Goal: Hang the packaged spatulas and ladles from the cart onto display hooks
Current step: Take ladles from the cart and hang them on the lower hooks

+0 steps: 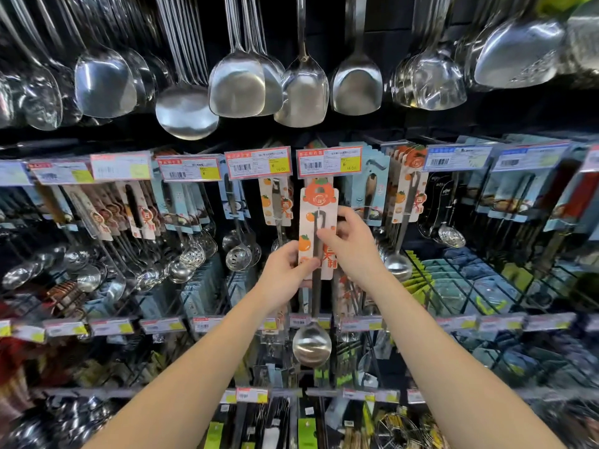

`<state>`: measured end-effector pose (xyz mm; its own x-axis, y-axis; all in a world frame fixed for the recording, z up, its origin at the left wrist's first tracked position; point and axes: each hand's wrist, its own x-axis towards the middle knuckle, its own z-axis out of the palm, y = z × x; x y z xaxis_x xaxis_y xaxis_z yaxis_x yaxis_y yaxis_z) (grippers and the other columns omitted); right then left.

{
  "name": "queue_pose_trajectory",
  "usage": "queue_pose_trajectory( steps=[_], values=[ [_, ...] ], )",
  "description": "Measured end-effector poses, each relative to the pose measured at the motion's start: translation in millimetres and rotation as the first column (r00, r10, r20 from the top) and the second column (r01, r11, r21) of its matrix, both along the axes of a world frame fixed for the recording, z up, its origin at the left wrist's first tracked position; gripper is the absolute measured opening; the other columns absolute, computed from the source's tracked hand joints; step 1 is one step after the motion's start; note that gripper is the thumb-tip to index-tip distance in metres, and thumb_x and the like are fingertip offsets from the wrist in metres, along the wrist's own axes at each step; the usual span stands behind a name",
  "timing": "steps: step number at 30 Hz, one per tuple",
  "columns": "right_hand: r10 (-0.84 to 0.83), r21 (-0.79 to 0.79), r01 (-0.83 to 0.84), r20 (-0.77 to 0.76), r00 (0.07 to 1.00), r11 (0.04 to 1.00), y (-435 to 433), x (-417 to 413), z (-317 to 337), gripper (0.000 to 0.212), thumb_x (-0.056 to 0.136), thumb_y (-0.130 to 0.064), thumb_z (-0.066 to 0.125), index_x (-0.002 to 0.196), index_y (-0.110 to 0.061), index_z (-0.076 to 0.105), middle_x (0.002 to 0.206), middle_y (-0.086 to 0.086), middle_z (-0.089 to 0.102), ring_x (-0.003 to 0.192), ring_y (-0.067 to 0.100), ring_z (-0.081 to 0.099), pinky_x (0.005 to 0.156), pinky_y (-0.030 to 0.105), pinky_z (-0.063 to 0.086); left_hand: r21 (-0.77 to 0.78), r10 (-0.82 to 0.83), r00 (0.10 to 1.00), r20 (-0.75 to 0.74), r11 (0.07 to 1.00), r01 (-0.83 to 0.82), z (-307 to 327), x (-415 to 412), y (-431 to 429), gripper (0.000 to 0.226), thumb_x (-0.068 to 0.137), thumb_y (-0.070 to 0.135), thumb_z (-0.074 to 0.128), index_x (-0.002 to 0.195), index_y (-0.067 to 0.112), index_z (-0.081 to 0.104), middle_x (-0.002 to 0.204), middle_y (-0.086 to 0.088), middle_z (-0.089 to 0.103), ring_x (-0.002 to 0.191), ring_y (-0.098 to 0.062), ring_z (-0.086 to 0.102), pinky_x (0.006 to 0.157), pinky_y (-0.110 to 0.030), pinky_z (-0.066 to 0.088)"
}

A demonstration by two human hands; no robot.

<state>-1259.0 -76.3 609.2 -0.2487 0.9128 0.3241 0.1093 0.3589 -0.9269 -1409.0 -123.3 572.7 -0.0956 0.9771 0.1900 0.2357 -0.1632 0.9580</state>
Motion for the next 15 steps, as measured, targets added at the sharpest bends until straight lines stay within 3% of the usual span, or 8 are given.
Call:
queue_pose_trajectory(
  steps=[5, 12, 15],
  values=[
    [-0.032, 0.022, 0.033, -0.052, 0.998, 0.999, 7.6, 2.0, 9.5, 0.034, 0.097, -0.011, 0.064, 0.122, -0.033, 0.058, 0.111, -0.005, 0.077, 0.1, 0.01, 0.073, 0.09, 0.04, 0.06, -0.001, -0.013, 0.999, 0.044, 1.0, 0.013, 9.5, 7.0, 4.8, 0.02, 0.102, 0.013, 0.063, 0.119, 0.023, 0.064, 0.101, 0.01, 0.079, 0.095, -0.008, 0.076, 0.072, -0.027, 0.063],
    [-0.01, 0.061, 0.016, -0.102, 0.995, 0.998, 9.9, 1.1, 7.5, 0.033, 0.097, -0.01, 0.064, 0.119, -0.034, 0.06, 0.113, -0.004, 0.077, 0.104, 0.011, 0.073, 0.094, 0.042, 0.059, 0.017, 0.001, 0.999, 0.053, 1.0, -0.002, 6.1, 7.0, 7.6, 0.018, 0.102, 0.014, 0.063, 0.118, 0.021, 0.064, 0.108, -0.002, 0.078, 0.101, -0.01, 0.075, 0.075, -0.033, 0.065],
    [-0.026, 0.051, 0.031, -0.101, 0.995, 0.998, 14.4, -2.5, 10.7, 0.036, 0.097, -0.011, 0.064, 0.112, -0.043, 0.058, 0.111, -0.004, 0.077, 0.102, 0.011, 0.073, 0.093, 0.043, 0.059, 0.014, 0.008, 1.0, 0.012, 1.0, -0.008, 7.2, 4.4, 9.8, 0.022, 0.101, 0.018, 0.064, 0.123, 0.022, 0.063, 0.111, -0.005, 0.076, 0.105, -0.015, 0.074, 0.083, -0.046, 0.065]
  ],
)
